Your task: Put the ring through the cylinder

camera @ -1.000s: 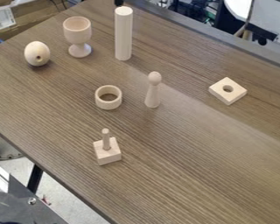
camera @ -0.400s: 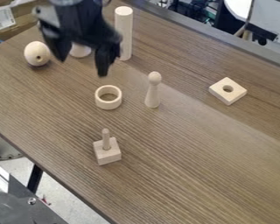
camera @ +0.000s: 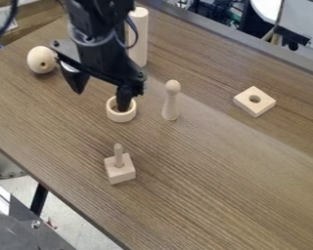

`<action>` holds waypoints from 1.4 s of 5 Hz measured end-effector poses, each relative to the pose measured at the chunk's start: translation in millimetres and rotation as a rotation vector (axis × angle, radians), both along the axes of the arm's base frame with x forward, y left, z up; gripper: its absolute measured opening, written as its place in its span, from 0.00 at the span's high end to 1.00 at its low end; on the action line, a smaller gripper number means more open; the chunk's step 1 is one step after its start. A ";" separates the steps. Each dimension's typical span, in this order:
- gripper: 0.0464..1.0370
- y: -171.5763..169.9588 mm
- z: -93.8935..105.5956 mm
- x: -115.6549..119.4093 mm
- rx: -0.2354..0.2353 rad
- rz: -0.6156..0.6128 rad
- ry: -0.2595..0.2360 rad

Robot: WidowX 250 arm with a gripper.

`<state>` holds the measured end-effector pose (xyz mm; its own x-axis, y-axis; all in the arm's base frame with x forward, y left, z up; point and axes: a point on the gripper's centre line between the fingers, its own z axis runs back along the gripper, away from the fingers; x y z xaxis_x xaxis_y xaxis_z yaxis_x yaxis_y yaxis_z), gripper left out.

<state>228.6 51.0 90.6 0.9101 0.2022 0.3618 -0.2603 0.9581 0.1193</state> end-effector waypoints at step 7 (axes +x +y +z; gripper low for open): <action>0.04 27.0 -47.9 46.3 -0.119 0.124 -0.082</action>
